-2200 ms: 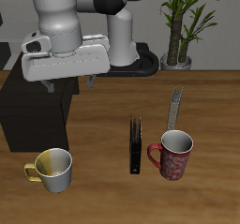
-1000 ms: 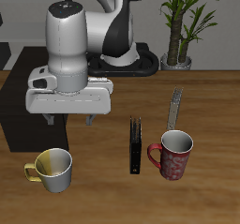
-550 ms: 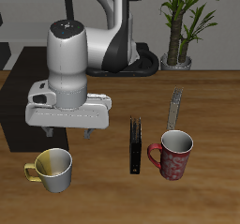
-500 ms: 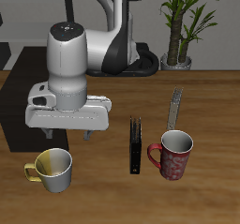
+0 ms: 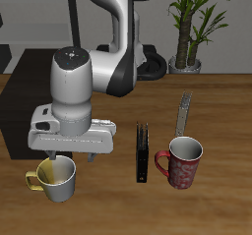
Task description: Place the white-yellow mug on top of the shelf
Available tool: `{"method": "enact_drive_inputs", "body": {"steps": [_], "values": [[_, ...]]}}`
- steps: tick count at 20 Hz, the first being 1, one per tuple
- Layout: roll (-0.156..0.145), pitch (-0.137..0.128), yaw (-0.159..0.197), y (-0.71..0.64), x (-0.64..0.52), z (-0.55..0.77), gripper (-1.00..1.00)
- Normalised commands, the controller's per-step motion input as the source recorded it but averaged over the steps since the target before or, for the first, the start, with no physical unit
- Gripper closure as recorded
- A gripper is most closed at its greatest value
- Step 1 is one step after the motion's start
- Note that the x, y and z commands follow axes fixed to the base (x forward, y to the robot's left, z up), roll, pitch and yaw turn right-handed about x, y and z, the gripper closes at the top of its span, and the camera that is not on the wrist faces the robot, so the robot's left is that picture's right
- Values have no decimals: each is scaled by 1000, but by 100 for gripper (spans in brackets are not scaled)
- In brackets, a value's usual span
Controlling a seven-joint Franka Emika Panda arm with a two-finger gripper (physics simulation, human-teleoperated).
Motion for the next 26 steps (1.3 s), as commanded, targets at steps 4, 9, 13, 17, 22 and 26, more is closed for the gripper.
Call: {"method": "enact_drive_inputs", "body": {"steps": [4, 9, 13, 17, 22, 26], "values": [[-13, 32, 0, 39, 33, -259, -100], [-3, 27, 9, 61, 32, -232, -100], [11, 46, -11, 4, 67, -285, -100], [3, 24, 2, -2, 26, -176, 100], [3, 14, -5, 7, 30, -103, 100], [3, -15, 16, 98, -53, 127, 100]]}}
